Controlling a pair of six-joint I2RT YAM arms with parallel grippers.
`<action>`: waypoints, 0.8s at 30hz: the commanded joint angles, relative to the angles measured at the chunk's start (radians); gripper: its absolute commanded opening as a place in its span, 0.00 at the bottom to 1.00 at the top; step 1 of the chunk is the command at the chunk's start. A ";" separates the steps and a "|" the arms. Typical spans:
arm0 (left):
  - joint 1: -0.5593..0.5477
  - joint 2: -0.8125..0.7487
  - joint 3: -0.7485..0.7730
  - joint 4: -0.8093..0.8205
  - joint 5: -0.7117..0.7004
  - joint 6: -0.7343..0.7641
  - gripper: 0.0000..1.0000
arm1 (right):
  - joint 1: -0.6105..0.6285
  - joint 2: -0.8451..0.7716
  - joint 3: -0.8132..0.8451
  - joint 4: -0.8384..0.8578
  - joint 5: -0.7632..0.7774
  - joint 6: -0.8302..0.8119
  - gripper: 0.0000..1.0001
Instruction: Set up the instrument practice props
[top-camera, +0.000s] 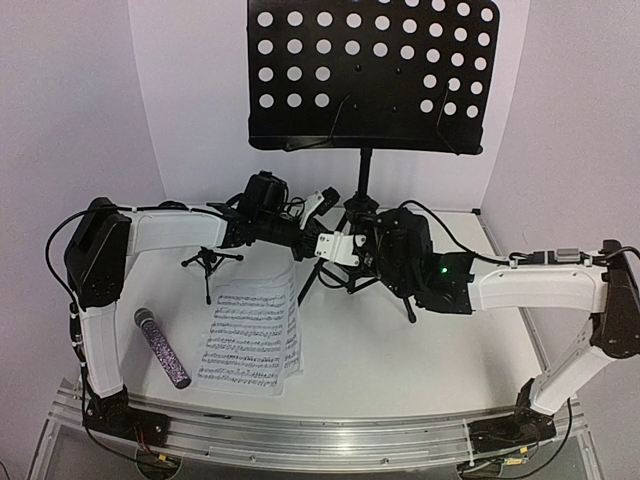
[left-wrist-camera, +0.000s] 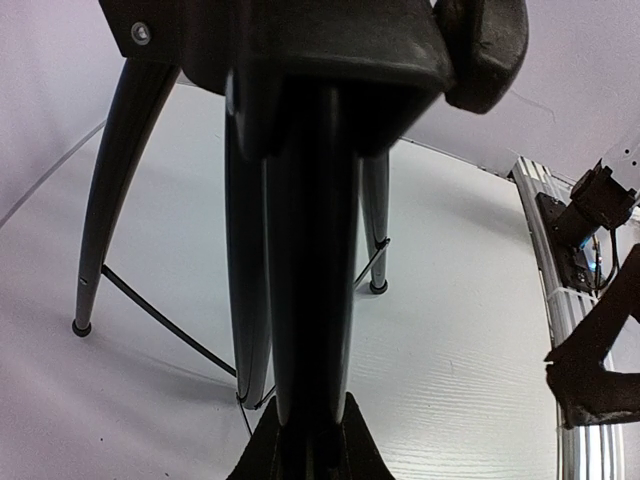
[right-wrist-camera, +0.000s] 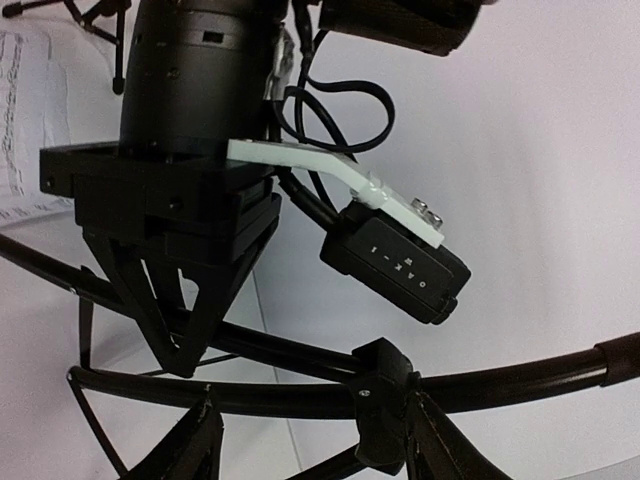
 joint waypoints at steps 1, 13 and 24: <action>-0.002 0.008 -0.025 -0.068 0.037 0.018 0.00 | -0.004 0.017 0.054 0.099 0.094 -0.196 0.54; -0.004 0.010 -0.016 -0.080 0.039 0.015 0.00 | -0.027 0.020 0.054 0.111 0.105 -0.234 0.39; -0.004 0.009 -0.013 -0.079 0.048 0.010 0.00 | -0.070 0.050 0.071 0.114 0.109 -0.222 0.34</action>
